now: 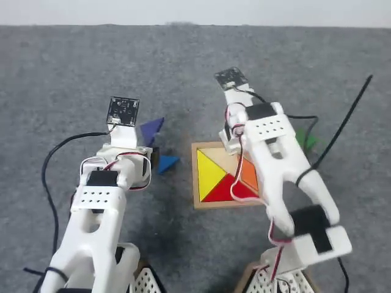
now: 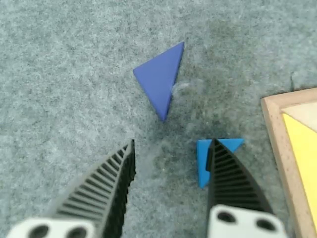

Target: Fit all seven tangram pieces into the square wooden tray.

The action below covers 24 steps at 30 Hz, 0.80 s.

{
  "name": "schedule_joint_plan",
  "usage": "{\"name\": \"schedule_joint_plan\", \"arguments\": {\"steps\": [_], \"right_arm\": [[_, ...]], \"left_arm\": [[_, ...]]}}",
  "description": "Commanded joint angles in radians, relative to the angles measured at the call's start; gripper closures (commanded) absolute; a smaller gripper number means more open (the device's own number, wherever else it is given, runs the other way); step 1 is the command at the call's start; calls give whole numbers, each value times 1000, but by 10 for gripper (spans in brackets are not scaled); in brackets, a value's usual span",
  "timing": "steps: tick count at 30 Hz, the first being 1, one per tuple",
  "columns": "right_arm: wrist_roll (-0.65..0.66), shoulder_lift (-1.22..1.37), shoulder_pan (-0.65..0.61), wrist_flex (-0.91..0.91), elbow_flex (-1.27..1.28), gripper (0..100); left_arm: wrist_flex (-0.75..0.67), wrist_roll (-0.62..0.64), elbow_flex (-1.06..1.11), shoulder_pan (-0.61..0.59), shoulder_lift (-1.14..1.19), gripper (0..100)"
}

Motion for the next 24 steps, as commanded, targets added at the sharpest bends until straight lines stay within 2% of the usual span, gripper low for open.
{"name": "schedule_joint_plan", "arguments": {"steps": [1,7,13,24], "right_arm": [[-17,82,51,-42,-57,914],[2,205,70,-38,-152,914],[3,268,30,-39,-192,914],[2,292,-199,-33,-181,914]], "left_arm": [[-31,11,-8,3,-31,776],[-31,11,-8,3,-31,776],[-31,11,-8,3,-31,776],[-31,11,-8,3,-31,776]]}}
